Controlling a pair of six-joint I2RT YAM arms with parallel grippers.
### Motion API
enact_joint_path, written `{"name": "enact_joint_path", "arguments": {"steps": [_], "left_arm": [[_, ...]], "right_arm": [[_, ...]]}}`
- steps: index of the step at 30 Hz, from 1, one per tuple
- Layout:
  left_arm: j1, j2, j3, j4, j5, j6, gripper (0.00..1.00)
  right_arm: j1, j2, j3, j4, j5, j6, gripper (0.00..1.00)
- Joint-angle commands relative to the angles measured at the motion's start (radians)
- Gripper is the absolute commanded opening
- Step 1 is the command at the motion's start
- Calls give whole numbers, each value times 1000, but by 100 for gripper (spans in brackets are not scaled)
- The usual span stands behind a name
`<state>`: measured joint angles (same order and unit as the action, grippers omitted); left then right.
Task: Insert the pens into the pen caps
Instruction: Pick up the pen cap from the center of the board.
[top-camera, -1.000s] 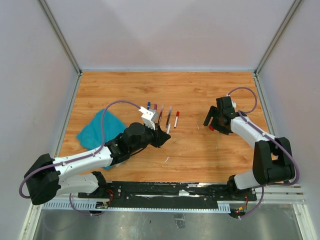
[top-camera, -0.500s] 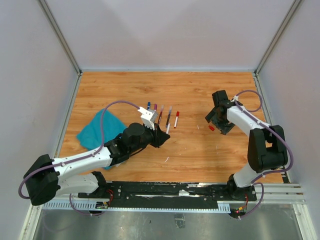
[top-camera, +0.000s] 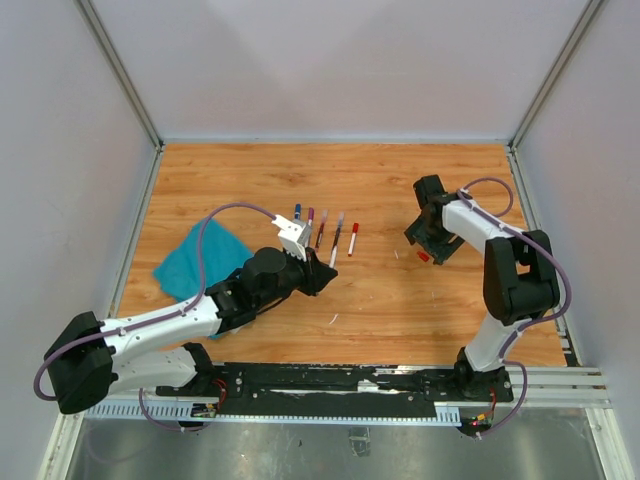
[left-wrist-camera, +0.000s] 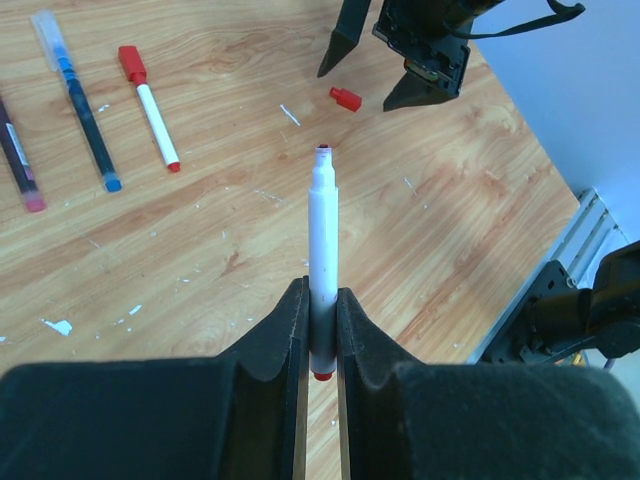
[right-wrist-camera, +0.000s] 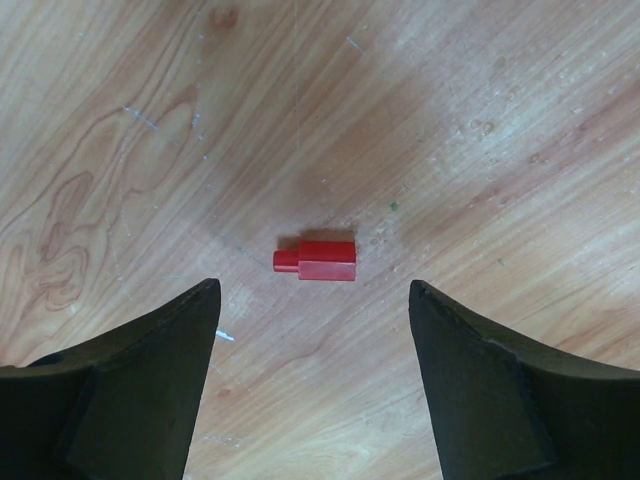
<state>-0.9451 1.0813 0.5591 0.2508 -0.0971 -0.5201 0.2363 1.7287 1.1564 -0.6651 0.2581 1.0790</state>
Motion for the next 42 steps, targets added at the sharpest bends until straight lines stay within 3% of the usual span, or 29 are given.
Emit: {"name": "enact_joint_path", "arguments": {"steps": [1, 21, 42], "left_arm": [[-1, -27, -6, 12, -20, 7, 0], [-1, -36, -16, 6, -32, 4, 1], [-1, -57, -6, -18, -47, 12, 1]], "right_arm": [[12, 30, 34, -65, 39, 38, 75], [13, 102, 62, -47, 50, 12, 64], [12, 110, 49, -22, 45, -35, 37]]}}
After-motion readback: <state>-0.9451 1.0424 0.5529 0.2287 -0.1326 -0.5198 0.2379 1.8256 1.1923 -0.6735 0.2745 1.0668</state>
